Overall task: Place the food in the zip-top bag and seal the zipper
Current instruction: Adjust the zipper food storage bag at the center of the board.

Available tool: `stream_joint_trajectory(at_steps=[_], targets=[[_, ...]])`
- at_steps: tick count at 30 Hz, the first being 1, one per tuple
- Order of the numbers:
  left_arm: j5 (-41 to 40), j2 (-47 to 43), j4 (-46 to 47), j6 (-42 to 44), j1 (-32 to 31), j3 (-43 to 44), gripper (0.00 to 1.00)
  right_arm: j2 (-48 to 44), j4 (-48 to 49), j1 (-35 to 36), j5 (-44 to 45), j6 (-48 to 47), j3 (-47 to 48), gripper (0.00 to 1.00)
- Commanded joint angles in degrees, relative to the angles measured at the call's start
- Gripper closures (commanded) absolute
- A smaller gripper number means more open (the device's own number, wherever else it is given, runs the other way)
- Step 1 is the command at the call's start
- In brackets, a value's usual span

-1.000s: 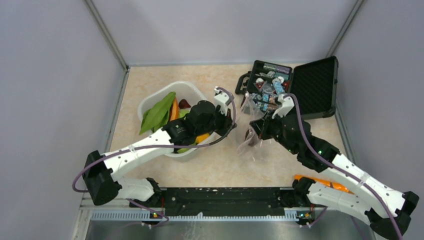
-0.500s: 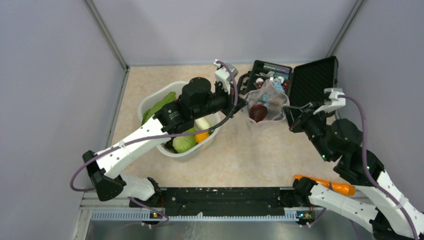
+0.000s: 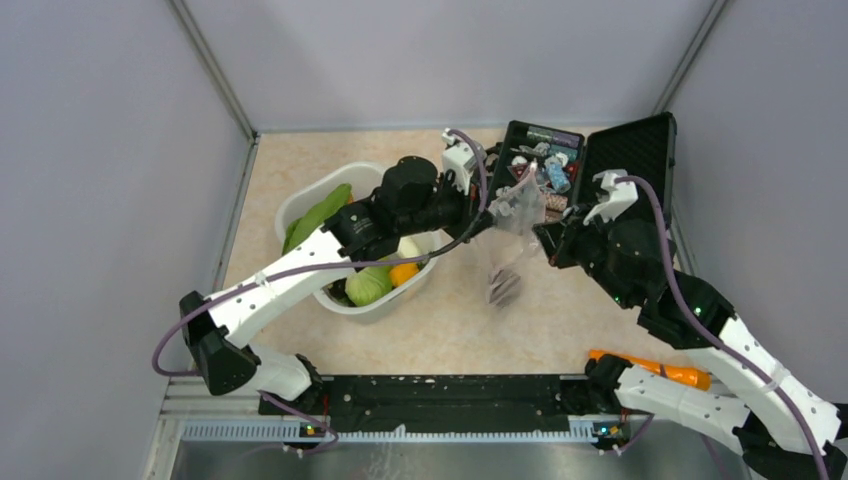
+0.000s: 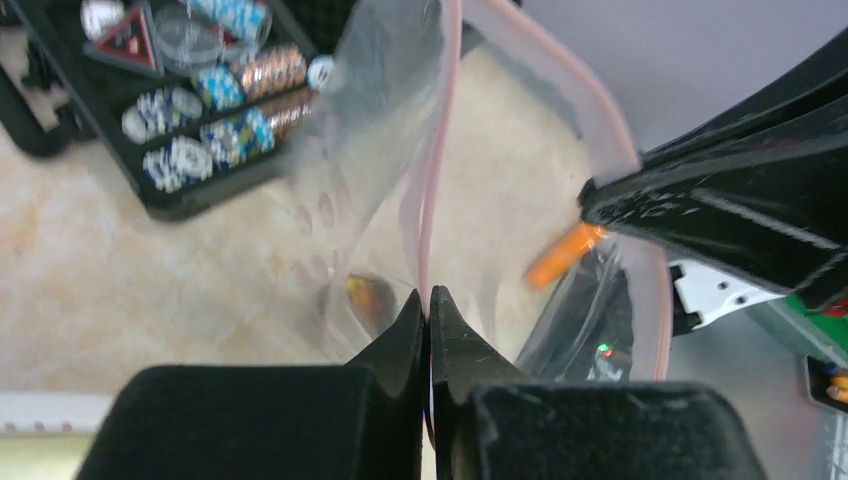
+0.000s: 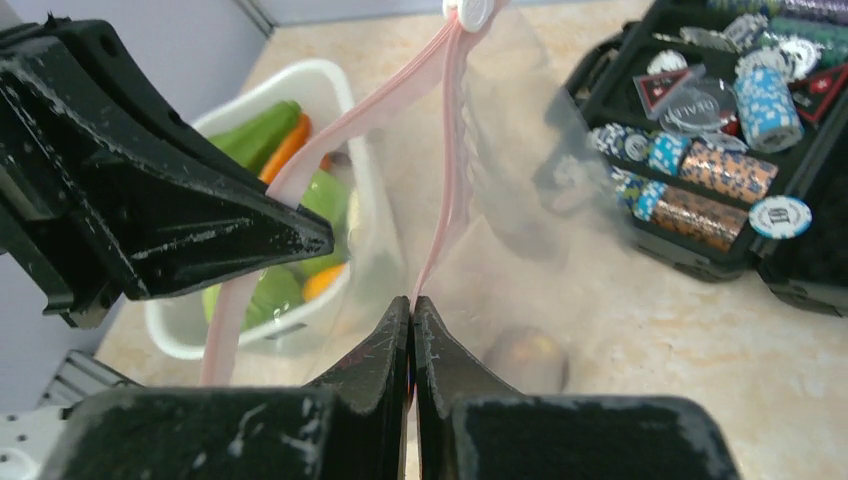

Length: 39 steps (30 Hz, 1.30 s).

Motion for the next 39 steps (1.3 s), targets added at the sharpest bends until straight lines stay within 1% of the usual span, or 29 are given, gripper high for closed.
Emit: stream_joint_trajectory(at_steps=[1, 3, 7, 13, 16, 20, 23, 25, 29, 31, 37, 38, 39], targets=[[-3.42, -1.87, 1.69, -1.31, 0.24, -6.18, 1.00, -0.37, 0.13, -0.07, 4.00, 0.45, -0.35, 1.00], [-6.14, -3.11, 2.20, -2.21, 0.28, -9.25, 1.00, 0.38, -0.34, -0.12, 4.34, -0.50, 0.45, 1.00], [-6.75, -4.36, 5.63, -5.08, 0.33, -11.72, 1.00, 2.51, -0.70, -0.12, 4.91, -2.93, 3.78, 1.00], [-2.04, -4.58, 9.63, -6.19, 0.33, -9.47, 1.00, 4.96, -1.51, -0.10, 6.43, -6.73, 9.55, 1.00], [-1.07, -4.03, 11.71, -7.25, 0.33, -10.55, 1.00, 6.45, -2.42, -0.12, 5.36, -8.15, 9.79, 1.00], [-6.11, -3.63, 11.50, -7.52, 0.33, -16.21, 1.00, 9.93, -4.02, -0.10, 3.27, -6.25, 5.44, 1.00], [-13.81, -4.45, 11.07, -8.85, 0.87, -21.16, 1.00, 12.33, -2.30, -0.10, 1.74, -4.39, 1.21, 1.00], [-16.15, -5.39, 11.08, -9.81, 1.74, -23.54, 0.99, 13.26, 0.20, -0.11, 0.41, -3.89, -0.70, 1.00], [-17.57, -7.39, 11.11, -9.78, 3.55, -25.77, 0.94, 14.22, 5.79, -0.10, -2.68, -3.45, -2.55, 1.00], [-19.16, -8.22, 9.93, -9.31, 4.04, -25.76, 0.93, 14.40, 7.72, -0.07, -3.96, -3.09, -2.83, 1.00], [-24.23, -9.85, 7.00, -9.41, 5.32, -26.18, 0.90, 14.16, 9.22, -0.12, -4.06, -2.40, -3.21, 1.00], [-23.74, -9.96, 7.07, -9.32, 5.54, -26.32, 0.86, 14.20, 9.33, -0.12, -4.36, -2.48, -3.15, 1.00], [-22.38, -9.88, 7.57, -8.96, 5.73, -26.43, 0.85, 14.28, 9.41, -0.08, -4.83, -2.64, -3.06, 1.00]])
